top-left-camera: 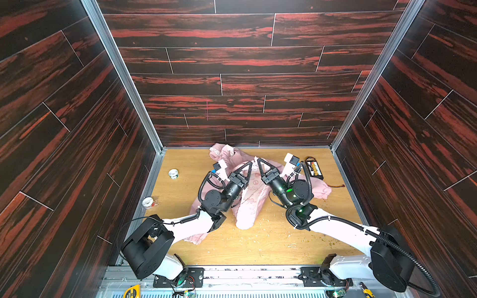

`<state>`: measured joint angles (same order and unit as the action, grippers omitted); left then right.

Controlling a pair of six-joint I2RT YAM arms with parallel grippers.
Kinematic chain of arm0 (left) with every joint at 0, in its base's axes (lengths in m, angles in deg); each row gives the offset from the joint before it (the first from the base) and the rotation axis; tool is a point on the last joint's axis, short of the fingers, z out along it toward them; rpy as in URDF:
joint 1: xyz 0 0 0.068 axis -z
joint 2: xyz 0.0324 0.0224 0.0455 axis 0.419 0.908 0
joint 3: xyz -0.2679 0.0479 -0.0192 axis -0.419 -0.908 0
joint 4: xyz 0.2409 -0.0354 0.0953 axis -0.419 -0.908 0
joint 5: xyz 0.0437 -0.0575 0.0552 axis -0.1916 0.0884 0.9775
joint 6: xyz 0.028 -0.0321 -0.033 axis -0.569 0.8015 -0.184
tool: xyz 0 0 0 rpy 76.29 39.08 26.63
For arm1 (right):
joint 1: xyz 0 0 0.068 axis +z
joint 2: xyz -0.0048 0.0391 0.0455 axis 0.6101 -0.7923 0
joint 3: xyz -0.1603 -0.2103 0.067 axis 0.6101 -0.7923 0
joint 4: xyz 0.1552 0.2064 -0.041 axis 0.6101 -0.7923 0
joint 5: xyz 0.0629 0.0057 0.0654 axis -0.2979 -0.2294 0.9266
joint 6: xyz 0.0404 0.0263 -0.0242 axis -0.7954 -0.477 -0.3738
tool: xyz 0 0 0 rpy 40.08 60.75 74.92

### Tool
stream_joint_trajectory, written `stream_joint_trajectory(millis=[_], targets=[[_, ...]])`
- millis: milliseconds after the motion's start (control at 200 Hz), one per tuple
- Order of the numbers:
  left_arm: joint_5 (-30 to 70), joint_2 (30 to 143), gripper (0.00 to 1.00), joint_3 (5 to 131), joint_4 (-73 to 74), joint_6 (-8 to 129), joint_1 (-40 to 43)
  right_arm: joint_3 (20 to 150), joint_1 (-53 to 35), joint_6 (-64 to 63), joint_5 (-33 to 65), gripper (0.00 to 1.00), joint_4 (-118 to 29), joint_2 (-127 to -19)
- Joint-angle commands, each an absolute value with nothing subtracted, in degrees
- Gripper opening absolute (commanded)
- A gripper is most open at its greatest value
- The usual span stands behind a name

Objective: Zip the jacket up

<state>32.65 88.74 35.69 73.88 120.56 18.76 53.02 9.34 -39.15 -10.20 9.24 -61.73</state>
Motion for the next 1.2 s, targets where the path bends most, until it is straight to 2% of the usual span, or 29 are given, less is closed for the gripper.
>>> stream_joint_trajectory(millis=[0,1192], targets=[[32.9,86.4,0.00,35.4,77.0,120.5,19.0,54.3,9.9,-38.6,-11.6,0.00,12.8,-61.7],[32.7,86.2,0.00,35.1,77.0,120.9,19.1,55.4,9.9,-38.0,-10.6,0.00,13.6,-63.1]])
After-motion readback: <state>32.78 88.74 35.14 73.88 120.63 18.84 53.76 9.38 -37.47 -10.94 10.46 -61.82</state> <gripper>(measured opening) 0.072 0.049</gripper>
